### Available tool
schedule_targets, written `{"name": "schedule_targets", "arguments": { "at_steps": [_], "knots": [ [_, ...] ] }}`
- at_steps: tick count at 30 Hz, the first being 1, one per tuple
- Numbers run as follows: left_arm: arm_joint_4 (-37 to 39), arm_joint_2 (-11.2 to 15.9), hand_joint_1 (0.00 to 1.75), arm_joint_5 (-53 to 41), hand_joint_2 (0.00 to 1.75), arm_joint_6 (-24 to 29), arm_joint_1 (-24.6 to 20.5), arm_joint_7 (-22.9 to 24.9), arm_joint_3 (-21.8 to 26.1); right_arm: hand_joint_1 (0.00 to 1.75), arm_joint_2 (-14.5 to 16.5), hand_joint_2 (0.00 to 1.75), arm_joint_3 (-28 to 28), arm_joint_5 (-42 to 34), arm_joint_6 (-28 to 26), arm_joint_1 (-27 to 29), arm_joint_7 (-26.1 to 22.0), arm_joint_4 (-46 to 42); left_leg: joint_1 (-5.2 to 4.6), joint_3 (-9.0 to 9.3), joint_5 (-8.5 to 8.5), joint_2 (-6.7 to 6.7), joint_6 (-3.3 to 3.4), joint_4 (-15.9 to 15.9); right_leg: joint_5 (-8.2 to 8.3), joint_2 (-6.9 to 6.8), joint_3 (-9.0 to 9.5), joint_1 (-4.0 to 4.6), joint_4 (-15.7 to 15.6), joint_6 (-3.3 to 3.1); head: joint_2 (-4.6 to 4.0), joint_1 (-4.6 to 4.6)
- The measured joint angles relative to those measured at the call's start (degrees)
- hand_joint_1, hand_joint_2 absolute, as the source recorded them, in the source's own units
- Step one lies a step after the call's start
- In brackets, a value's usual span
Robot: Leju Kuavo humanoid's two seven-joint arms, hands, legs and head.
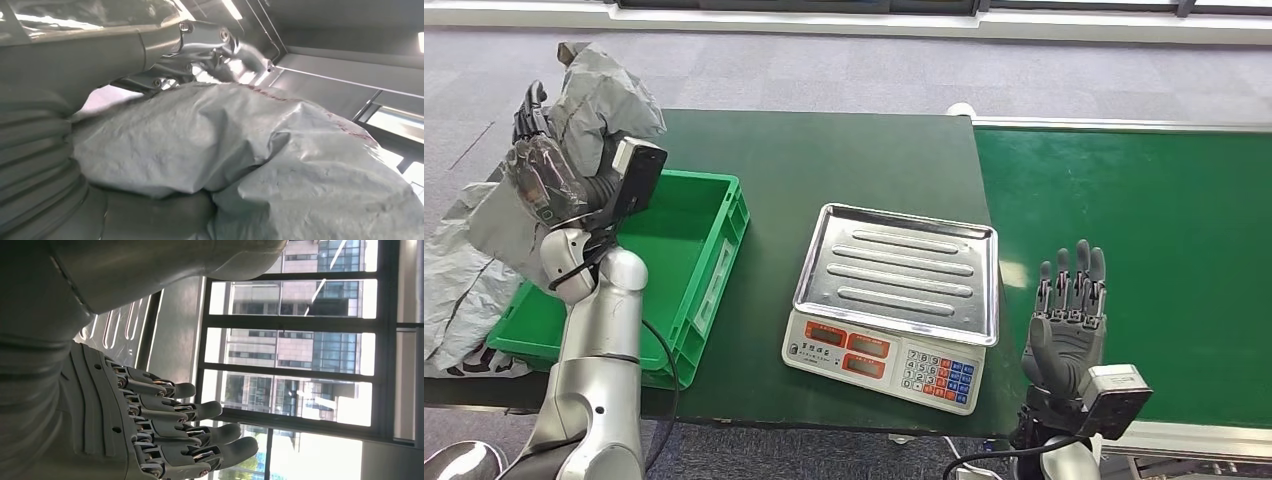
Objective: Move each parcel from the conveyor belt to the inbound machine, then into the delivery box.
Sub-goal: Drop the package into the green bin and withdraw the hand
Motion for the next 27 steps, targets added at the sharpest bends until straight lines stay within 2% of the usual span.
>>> {"name": "schedule_targets", "arguments": {
  "at_steps": [4, 11, 19, 22, 24, 27],
  "knots": [
    [-0.05, -0.1, 0.0, 0.11, 1.75, 0.01, 0.23, -0.84, 0.21, 0.0, 0.37, 1.75, -0.6, 0.31, 0.3, -0.01, 0.01, 0.0, 0.0, 0.0, 0.0, 0.0, 0.0, 0.0, 0.0, 0.0, 0.01, -0.03, 0.0, 0.0, 0.0, 0.0],
    [-2.89, -1.54, 0.0, 2.49, 1.75, 0.0, 1.17, -6.07, 1.63, 0.0, 0.6, 1.75, -0.97, 0.37, 0.31, -0.01, 0.01, 0.1, -0.01, 0.0, 0.0, 0.0, 0.0, 0.0, 0.0, 0.0, 0.0, -0.03, 0.0, 0.0, 0.0, 0.0],
    [-4.96, -2.92, 0.0, 10.93, 1.75, 0.0, 1.82, -13.19, 2.51, 0.0, 0.87, 1.75, -1.24, 0.44, 0.38, -0.25, 0.11, 0.49, 0.0, 0.01, 0.0, 0.0, 0.0, 0.0, 0.0, 0.01, 0.0, -0.01, 0.0, 0.0, 0.0, 0.0],
    [-5.34, -3.21, 0.0, 13.9, 1.75, -0.13, 2.23, -14.2, 2.49, 0.0, 0.87, 1.75, -1.34, 0.45, 0.4, -0.61, 0.15, 0.91, 0.0, 0.01, 0.0, 0.01, 0.0, 0.0, 0.0, 0.01, 0.0, -0.02, 0.0, 0.0, 0.0, 0.0],
    [-5.58, -3.23, 0.0, 17.57, 1.75, -2.06, 2.69, -14.19, 2.0, 0.0, 0.86, 1.75, -1.43, 0.45, 0.4, -0.79, 0.16, 1.16, -0.01, 0.01, 0.0, 0.01, 0.0, 0.0, 0.0, 0.01, 0.0, -0.03, 0.0, 0.0, -0.01, 0.0],
    [-7.28, -3.2, 0.0, 28.76, 1.75, -10.73, 4.82, -16.01, -0.95, 0.0, 0.85, 1.75, -1.59, 0.45, 0.42, -0.97, 0.19, 1.63, -0.01, 0.01, 0.0, 0.01, 0.0, 0.0, 0.0, 0.01, 0.0, -0.03, 0.0, 0.0, -0.01, 0.0]
  ]
}}
